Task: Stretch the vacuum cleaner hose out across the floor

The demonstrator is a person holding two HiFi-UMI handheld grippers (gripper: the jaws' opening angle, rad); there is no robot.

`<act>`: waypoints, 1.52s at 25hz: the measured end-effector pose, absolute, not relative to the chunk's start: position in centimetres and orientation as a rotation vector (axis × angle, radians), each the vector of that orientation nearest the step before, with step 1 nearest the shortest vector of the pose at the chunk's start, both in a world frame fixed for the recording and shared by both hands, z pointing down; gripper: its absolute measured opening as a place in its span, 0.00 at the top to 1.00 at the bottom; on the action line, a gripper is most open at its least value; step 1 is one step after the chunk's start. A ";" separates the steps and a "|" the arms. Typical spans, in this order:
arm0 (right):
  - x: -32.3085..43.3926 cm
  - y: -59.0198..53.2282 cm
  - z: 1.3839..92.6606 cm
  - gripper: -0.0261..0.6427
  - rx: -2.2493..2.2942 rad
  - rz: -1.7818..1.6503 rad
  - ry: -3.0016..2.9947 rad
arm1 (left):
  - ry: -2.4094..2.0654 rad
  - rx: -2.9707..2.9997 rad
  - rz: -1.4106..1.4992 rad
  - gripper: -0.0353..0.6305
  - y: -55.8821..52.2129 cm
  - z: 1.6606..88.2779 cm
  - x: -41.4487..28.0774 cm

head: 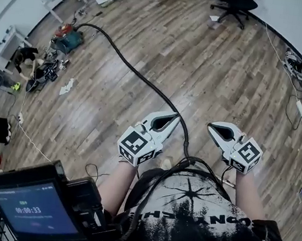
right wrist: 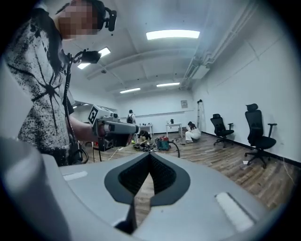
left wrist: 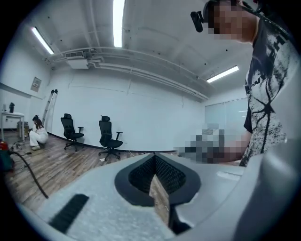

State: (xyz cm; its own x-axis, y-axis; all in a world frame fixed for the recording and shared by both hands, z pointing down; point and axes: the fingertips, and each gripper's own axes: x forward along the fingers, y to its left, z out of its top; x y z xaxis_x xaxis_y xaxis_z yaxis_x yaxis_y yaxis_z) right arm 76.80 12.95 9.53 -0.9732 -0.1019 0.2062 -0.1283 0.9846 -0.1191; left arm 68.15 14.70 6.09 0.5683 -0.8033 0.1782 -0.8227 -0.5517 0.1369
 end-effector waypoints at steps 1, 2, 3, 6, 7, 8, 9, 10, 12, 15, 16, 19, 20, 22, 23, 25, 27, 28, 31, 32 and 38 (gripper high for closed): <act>77.3 13.3 9.3 0.95 0.133 0.171 -2.925 | -1.380 2.591 0.127 0.94 15.2 5.7 68.8; 78.0 13.7 9.2 0.95 0.103 0.145 -2.928 | -1.390 2.589 0.108 0.94 15.9 5.4 69.7; 78.8 14.1 9.0 0.95 0.079 0.120 -2.937 | -1.400 2.589 0.085 0.94 16.7 5.2 70.8; 81.2 15.3 9.3 0.95 0.024 0.093 -2.955 | -1.470 2.569 0.047 0.94 18.8 5.1 73.5; 81.7 15.4 9.1 0.95 0.006 0.115 -2.960 | -1.490 2.554 0.039 0.94 19.1 5.0 74.1; 82.1 15.3 8.6 0.95 -0.010 0.145 -2.970 | -1.503 2.539 0.028 0.94 19.1 4.7 74.5; 82.2 15.1 7.9 0.95 -0.020 0.167 -2.982 | -1.513 2.527 0.023 0.94 19.1 4.4 74.7; 82.3 14.9 7.4 0.95 -0.023 0.165 -2.988 | -1.523 2.518 0.028 0.94 19.0 4.3 74.8; 82.6 14.8 7.5 0.95 -0.019 0.098 -2.966 | -1.547 2.506 0.059 0.94 19.0 4.5 75.3; 83.7 15.7 8.5 0.95 -0.049 0.022 -2.923 | -1.574 2.481 0.070 0.94 19.2 5.0 76.6; 84.1 16.1 8.7 0.95 -0.064 0.015 -2.918 | -1.581 2.473 0.070 0.94 19.4 5.1 77.1; 85.4 17.0 8.3 0.95 -0.091 0.037 -2.932 | -1.599 2.462 0.086 0.94 20.0 5.5 78.6; 85.7 17.0 8.2 0.95 -0.088 0.033 -2.931 | -1.602 2.463 0.099 0.94 20.1 5.6 79.0; 86.1 16.8 8.6 0.95 -0.071 -0.008 -2.907 | -1.604 2.468 0.128 0.94 20.2 5.8 79.7; 86.2 16.6 8.8 0.95 -0.062 -0.028 -2.894 | -1.602 2.470 0.139 0.94 20.2 5.8 79.8; 86.2 16.4 9.0 0.95 -0.049 -0.046 -2.884 | -1.603 2.471 0.153 0.94 20.0 5.8 79.9; 86.2 16.5 9.0 0.95 -0.040 -0.044 -2.888 | -1.605 2.471 0.154 0.94 19.9 5.7 80.0; 86.3 16.6 9.0 0.95 -0.038 -0.036 -2.892 | -1.604 2.471 0.150 0.94 19.9 5.7 80.1; 86.4 16.7 9.2 0.95 -0.031 -0.031 -2.893 | -1.599 2.473 0.147 0.94 19.8 5.9 80.4; 86.3 16.8 9.2 0.95 -0.032 -0.035 -2.893 | -1.597 2.473 0.148 0.94 19.8 5.9 80.4; 86.5 17.5 9.3 0.95 -0.065 -0.077 -2.890 | -1.586 2.467 0.150 0.94 20.1 6.4 81.0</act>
